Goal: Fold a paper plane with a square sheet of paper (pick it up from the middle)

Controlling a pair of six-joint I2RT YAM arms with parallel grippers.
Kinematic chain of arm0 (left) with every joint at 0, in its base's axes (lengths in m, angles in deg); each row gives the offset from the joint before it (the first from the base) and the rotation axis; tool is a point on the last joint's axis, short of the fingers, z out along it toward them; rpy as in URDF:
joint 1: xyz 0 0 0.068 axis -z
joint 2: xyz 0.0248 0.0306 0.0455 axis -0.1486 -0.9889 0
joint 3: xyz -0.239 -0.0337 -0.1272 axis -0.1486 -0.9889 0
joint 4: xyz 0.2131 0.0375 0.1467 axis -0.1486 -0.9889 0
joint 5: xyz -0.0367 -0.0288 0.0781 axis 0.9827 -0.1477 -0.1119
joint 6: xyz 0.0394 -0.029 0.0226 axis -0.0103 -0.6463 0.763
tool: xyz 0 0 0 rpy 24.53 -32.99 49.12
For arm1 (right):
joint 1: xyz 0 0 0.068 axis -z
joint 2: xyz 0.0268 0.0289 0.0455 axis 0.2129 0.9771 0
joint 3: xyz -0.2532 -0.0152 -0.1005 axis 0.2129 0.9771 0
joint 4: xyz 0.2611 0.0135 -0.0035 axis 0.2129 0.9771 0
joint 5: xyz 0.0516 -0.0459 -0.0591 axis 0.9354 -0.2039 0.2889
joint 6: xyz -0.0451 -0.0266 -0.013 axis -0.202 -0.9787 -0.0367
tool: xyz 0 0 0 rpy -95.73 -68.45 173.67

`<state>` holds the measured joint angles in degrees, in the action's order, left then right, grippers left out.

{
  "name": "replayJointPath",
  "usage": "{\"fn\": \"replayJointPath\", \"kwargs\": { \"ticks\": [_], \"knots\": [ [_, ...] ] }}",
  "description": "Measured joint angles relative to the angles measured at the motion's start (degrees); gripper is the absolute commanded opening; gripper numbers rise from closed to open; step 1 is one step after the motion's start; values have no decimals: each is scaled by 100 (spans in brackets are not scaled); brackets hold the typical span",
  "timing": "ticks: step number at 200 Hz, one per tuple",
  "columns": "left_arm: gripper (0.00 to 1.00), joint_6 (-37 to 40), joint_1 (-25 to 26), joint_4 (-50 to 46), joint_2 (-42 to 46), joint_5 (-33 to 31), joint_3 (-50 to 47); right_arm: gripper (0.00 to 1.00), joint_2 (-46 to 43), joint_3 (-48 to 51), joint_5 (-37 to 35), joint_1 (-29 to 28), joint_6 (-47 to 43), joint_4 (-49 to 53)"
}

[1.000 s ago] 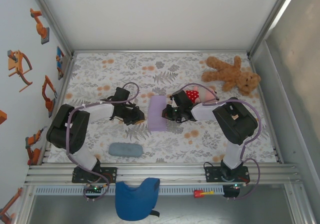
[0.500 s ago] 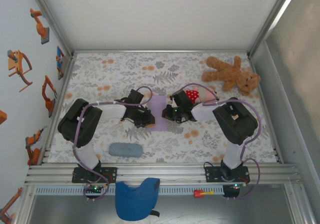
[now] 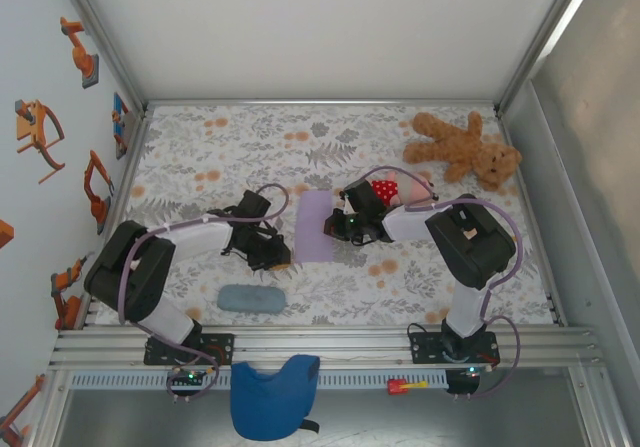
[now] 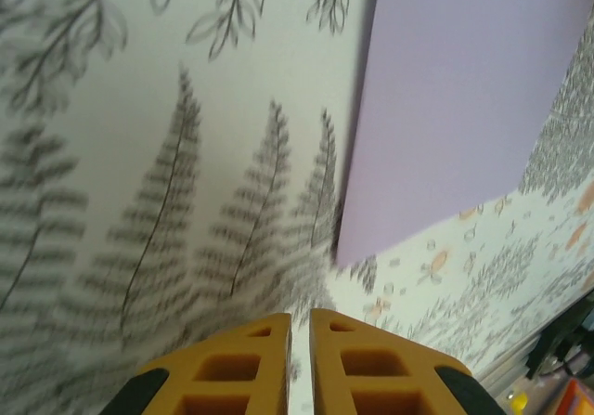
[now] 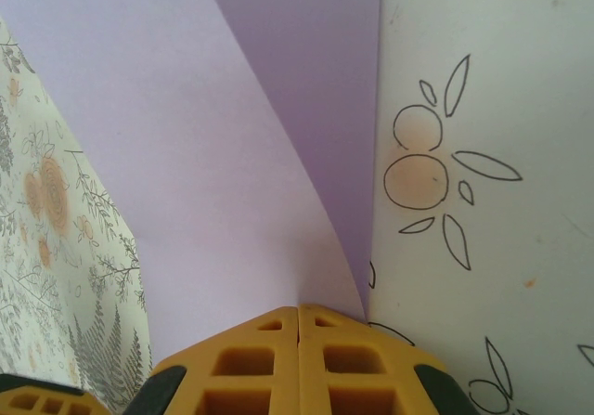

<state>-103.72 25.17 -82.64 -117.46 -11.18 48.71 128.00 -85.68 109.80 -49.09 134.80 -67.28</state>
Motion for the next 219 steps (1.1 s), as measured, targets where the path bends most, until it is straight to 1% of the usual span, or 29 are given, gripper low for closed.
{"fn": "replayJointPath", "kwargs": {
  "ticks": [24, 50, 63, 86, 112, 160, 219],
  "knots": [
    [15, 55, -2, -203, 304, -63, 273, 0, 0, 0, 0, 0, 0, 2],
    [15, -50, -2, 162, 243, -59, 671, 0, 2, 0, 2, 0, 2, 2],
    [14, -151, -2, 420, -33, -55, 918, 0, 7, -2, 2, 0, 0, 2],
    [14, -332, -2, 905, -774, -48, 1386, 0, 7, -2, 0, 0, 0, 7],
    [14, -391, -37, 1180, -1491, -31, 1790, 0, 4, -2, 0, 0, 0, 15],
    [14, -389, -260, 1362, -2122, 83, 1860, 0, 0, 0, -4, 0, -2, 20],
    [13, -162, -741, 1355, -2138, 334, 1775, 0, -7, 0, -46, -7, -35, 39]
  ]
}}
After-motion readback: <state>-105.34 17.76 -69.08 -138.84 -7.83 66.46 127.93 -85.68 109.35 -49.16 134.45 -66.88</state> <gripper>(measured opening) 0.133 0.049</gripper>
